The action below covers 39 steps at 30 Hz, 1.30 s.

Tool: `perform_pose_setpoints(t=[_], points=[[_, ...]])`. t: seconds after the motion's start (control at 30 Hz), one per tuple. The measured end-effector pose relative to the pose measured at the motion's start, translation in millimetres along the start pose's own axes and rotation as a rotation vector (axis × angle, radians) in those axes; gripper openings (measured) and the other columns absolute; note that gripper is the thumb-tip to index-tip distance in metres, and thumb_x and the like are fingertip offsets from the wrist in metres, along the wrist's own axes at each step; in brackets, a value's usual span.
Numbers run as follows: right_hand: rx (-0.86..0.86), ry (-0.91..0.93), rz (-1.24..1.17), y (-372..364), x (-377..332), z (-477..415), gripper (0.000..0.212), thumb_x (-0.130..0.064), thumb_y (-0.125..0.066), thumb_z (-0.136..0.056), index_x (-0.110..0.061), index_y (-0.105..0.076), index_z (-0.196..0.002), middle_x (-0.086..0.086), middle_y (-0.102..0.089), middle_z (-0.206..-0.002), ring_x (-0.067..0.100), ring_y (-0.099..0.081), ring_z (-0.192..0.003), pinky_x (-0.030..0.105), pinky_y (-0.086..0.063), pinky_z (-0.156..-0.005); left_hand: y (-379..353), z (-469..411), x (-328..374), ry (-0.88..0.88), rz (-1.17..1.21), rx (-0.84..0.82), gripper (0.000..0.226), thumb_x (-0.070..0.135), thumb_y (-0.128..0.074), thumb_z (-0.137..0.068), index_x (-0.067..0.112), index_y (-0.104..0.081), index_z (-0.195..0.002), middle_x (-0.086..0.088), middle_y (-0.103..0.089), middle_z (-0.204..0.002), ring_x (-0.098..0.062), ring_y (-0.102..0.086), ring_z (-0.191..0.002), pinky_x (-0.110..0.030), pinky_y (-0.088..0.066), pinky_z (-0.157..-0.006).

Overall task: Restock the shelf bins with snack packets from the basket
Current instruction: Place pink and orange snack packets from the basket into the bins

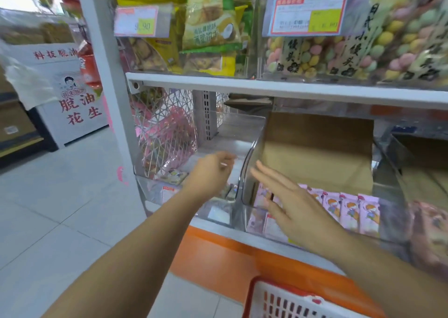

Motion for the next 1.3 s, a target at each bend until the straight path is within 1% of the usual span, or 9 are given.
perform_pose_setpoints(t=[0.1,0.2,0.3,0.47,0.67,0.83,0.97,1.13,1.3], points=[[0.198,0.140,0.023,-1,-20,52,0.036,-0.016,-0.046,-0.091,-0.023,-0.060,-0.122,-0.013,-0.058,-0.126,0.004,-0.052,-0.116,0.014,-0.035,-0.102,10,73,6,-0.161,0.206,0.318,0.028,0.001,-0.049,-0.092,0.019,-0.062,-0.109,0.006,-0.068,-0.100,0.005,-0.060,-0.089,-0.006,-0.043,-0.072],[0.059,0.186,0.075,-28,-21,106,0.020,-0.014,-0.054,-0.087,-0.017,-0.069,-0.101,-0.004,-0.068,-0.094,0.010,-0.059,-0.086,0.018,-0.044,-0.079,-17,144,-11,-0.198,0.318,0.430,0.029,0.005,-0.049,-0.088,0.031,-0.061,-0.096,0.015,-0.067,-0.091,0.010,-0.061,-0.086,-0.006,-0.042,-0.069],[-0.273,-0.033,0.105,-66,7,151,0.021,-0.021,-0.050,-0.092,-0.024,-0.066,-0.104,-0.009,-0.068,-0.094,0.008,-0.058,-0.084,0.014,-0.037,-0.072,-80,189,-50,-0.061,0.293,0.265,0.029,0.011,-0.048,-0.085,0.035,-0.059,-0.097,0.019,-0.064,-0.094,0.011,-0.058,-0.087,-0.011,-0.046,-0.074],[-0.744,-0.517,0.123,-113,80,224,0.036,-0.024,-0.046,-0.099,-0.025,-0.049,-0.135,-0.002,-0.053,-0.137,0.016,-0.055,-0.116,0.031,-0.043,-0.099,-180,227,-104,0.069,-0.036,-0.218,0.048,0.012,-0.054,-0.091,0.021,-0.045,-0.137,0.003,-0.039,-0.142,-0.015,-0.038,-0.131,-0.024,-0.031,-0.106],[-1.036,-0.578,0.288,-139,111,263,0.051,-0.019,-0.048,-0.098,-0.019,-0.030,-0.147,0.008,-0.027,-0.152,0.028,-0.037,-0.134,0.039,-0.036,-0.107,-192,233,-113,0.089,-0.034,-0.206,0.046,0.012,-0.042,-0.095,0.024,-0.043,-0.140,0.002,-0.029,-0.152,-0.015,-0.035,-0.136,-0.017,-0.028,-0.098],[-1.023,-0.480,0.358,-178,135,260,0.054,-0.014,-0.046,-0.098,-0.018,-0.027,-0.148,0.010,-0.004,-0.159,0.028,-0.019,-0.144,0.040,-0.032,-0.112,-195,234,-116,0.079,-0.062,-0.197,0.048,0.012,-0.039,-0.098,0.032,-0.039,-0.142,0.009,-0.027,-0.153,-0.009,-0.030,-0.137,-0.023,-0.032,-0.101],[-0.992,-0.413,0.407,-197,137,252,0.055,0.001,-0.046,-0.090,-0.017,-0.041,-0.142,0.012,-0.008,-0.156,0.031,-0.019,-0.141,0.039,-0.035,-0.108,-194,235,-115,0.079,-0.058,-0.174,0.047,0.013,-0.040,-0.098,0.033,-0.040,-0.141,0.010,-0.028,-0.152,-0.008,-0.031,-0.136,-0.025,-0.034,-0.101],[-0.994,-0.410,0.509,-204,134,250,0.056,0.000,-0.044,-0.092,-0.013,-0.032,-0.146,0.018,-0.004,-0.155,0.039,-0.014,-0.140,0.044,-0.030,-0.109,-194,236,-115,0.079,-0.083,-0.171,0.047,0.014,-0.040,-0.098,0.034,-0.040,-0.141,0.011,-0.028,-0.153,-0.008,-0.034,-0.133,-0.023,-0.035,-0.100],[-0.820,-0.529,0.194,-171,124,240,0.050,-0.008,-0.045,-0.096,-0.020,-0.037,-0.144,0.019,-0.036,-0.144,0.040,-0.037,-0.131,0.043,-0.034,-0.109,-194,235,-113,0.093,-0.169,-0.189,0.049,0.012,-0.042,-0.096,0.030,-0.038,-0.142,0.008,-0.026,-0.154,-0.017,-0.044,-0.130,-0.035,-0.046,-0.093]])
Point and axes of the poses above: each hand's wrist, its own z-axis away from the middle knuckle, its own y-axis out of the back of the hand, x = y × z, the point moved 5 cm from there along -z, towards the middle knuckle
